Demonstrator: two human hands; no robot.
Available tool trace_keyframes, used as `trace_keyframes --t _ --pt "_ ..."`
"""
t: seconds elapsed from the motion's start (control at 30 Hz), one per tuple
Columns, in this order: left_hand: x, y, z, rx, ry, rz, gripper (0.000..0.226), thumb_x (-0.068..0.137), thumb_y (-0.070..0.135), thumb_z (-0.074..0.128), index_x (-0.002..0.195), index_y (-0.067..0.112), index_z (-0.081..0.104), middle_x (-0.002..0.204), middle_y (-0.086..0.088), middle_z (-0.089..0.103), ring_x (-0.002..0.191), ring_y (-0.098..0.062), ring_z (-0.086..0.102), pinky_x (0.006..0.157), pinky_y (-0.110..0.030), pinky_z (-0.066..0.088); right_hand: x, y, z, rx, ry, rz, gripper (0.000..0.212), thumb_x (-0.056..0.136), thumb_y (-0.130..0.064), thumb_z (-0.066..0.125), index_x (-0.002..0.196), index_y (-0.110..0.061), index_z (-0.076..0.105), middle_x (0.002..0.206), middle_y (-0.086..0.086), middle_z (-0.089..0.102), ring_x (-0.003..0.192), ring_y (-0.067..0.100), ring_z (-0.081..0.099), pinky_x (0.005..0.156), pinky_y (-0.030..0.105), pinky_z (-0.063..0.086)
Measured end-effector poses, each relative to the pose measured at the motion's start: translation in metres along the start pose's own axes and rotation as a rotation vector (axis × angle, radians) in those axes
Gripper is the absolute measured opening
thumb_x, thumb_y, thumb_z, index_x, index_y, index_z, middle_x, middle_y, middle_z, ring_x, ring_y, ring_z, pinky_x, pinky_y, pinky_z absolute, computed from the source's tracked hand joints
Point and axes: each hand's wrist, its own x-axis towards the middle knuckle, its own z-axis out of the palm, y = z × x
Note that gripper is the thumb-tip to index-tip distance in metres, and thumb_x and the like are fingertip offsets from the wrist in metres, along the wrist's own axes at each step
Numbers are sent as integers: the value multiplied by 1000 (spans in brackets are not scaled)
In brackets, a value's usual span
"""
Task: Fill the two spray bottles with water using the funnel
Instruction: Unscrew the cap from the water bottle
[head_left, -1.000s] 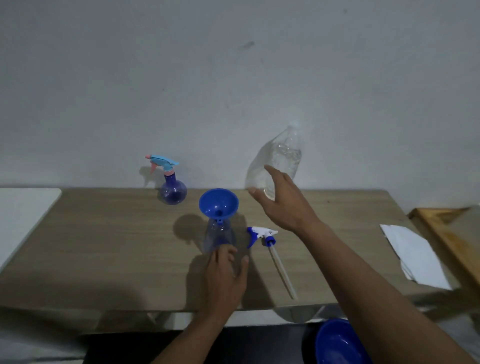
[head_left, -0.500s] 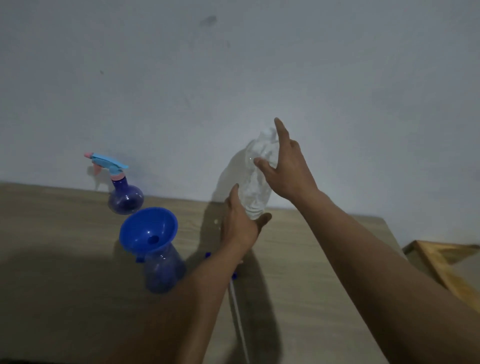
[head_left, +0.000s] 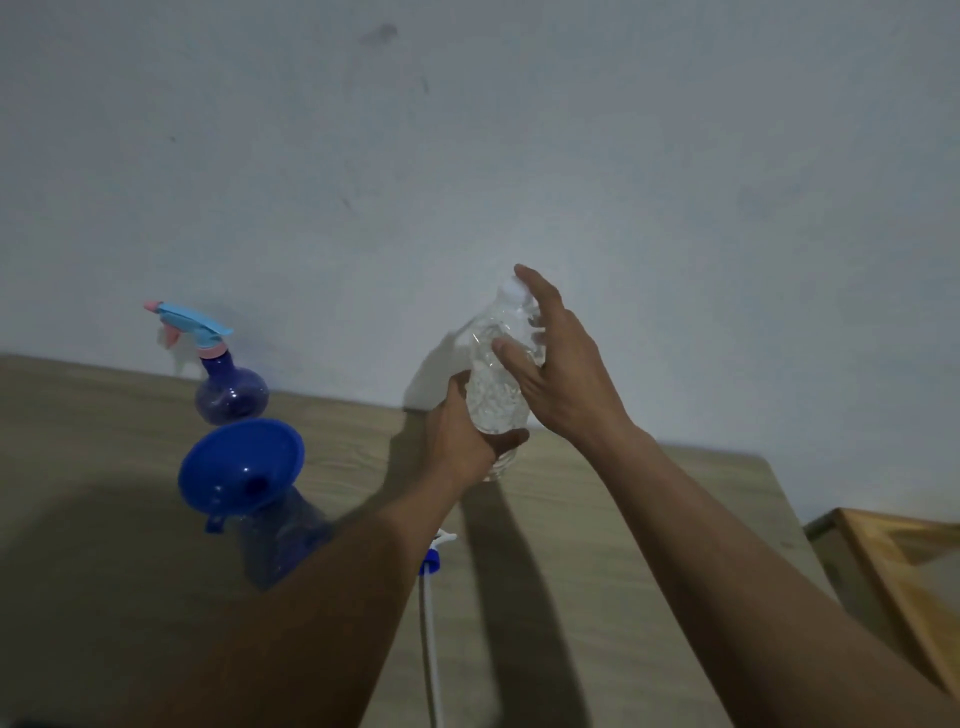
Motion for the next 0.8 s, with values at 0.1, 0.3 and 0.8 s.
trace_keyframes --t 0.1,0.3,0.8 --pt "-26 1 3 -32 -18 7 95 56 46 95 133 32 41 122 8 66 110 -17 64 87 -32 52 -20 -4 -11 -16 -13 11 64 97 -36 62 149 -48 26 122 5 54 105 19 57 88 31 47" --pt "-77 1 9 -13 -27 4 93 50 56 91 128 38 43 118 14 66 108 -14 65 90 -40 57 -70 -16 -32 25 -21 46 64 97 -36 64 149 -47 28 120 -3 51 108 15 56 91 29 45" --pt "-126 15 -4 -80 -81 71 104 51 83 78 138 42 40 127 14 62 117 -10 62 96 -41 57 -116 -62 -33 73 97 167 45 88 -64 57 122 -34 51 116 -11 61 105 9 59 88 35 53"
